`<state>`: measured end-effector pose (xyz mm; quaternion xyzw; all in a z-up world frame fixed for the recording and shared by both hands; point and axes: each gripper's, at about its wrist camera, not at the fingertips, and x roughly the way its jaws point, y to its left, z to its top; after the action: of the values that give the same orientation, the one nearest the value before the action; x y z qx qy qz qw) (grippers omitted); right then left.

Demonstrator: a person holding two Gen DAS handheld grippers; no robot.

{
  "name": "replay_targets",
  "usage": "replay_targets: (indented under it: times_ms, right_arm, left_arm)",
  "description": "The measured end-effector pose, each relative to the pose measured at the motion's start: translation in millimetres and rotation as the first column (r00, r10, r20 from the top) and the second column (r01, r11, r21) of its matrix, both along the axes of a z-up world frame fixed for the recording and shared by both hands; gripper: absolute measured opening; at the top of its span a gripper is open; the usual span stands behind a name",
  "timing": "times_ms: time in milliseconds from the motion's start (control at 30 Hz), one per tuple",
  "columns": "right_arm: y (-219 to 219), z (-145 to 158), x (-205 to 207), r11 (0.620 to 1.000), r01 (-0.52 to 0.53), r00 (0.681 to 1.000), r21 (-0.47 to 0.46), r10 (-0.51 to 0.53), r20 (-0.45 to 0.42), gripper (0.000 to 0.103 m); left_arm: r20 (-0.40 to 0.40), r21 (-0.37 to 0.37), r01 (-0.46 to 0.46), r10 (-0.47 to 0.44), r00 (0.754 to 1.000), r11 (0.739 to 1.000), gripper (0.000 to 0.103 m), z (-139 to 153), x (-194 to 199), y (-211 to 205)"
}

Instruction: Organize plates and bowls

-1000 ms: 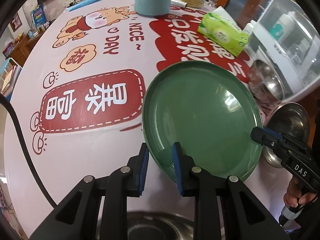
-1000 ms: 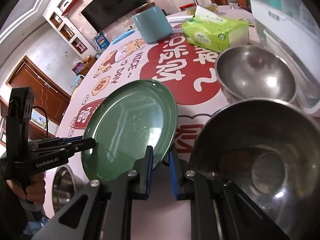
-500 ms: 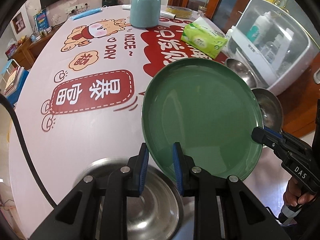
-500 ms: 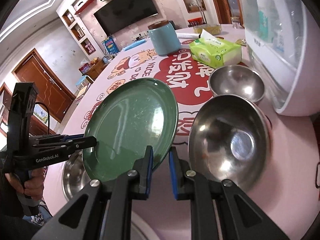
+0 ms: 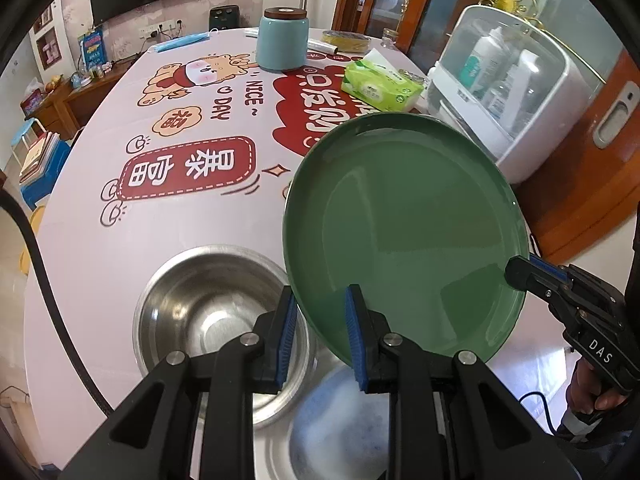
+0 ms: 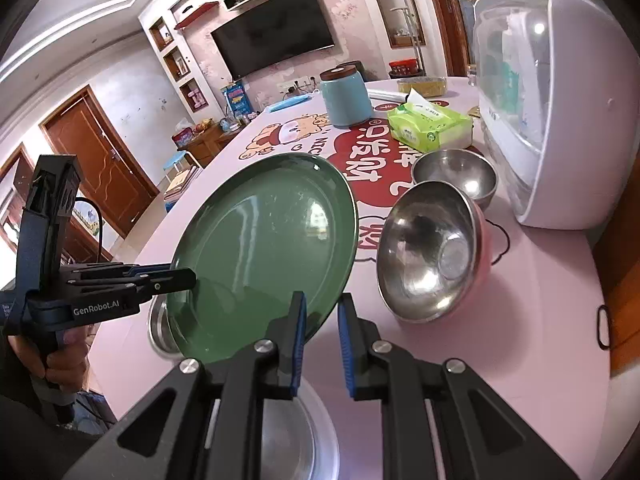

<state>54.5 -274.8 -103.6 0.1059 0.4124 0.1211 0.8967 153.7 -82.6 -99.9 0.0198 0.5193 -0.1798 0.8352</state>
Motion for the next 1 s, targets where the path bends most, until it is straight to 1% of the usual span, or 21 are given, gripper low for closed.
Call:
replay_targets:
  times_ms: [233,467,667,800,1000]
  right_arm:
    - [5.8,4.0,-30.3,0.998,-0.04,0.999,-0.054,0.04,0.005,0.015]
    - [16.3,1.2,-54.7,0.99,-0.087,0.996,-0.11,0.087,-0.007,0.016]
    - [25.6,-10.6,-72.1,0.981,-0.136,0.99,-0.141,0.128,-0.063,0.016]
    - [30.4,-22.8,-82.9,0.975,-0.167,0.982,-0.146,0.151,-0.111,0.017]
    - [35.3,-38.3,-92.3,0.967,-0.204,0.969,-0.152,0.178,-0.169,0.017]
  left_arm:
    - [-0.006,0.004,-0.01,0.01,1.0,1.0,0.022,1.9,-37.6,1.4]
    - [-0.036,0.003,-0.024,0.025,0.999,1.0,0.022,-6.7,-69.5,5.8]
    - [-0.071,0.024,-0.028,0.029,0.997,0.999,0.022,-18.0,-93.9,7.9]
    - [-0.082,0.035,-0.032,0.035,0.996,0.999,0.022,-24.4,-102.8,10.5]
    - [-0.127,0.043,-0.052,0.058,0.99,0.998,0.022,-39.7,-114.3,12.5]
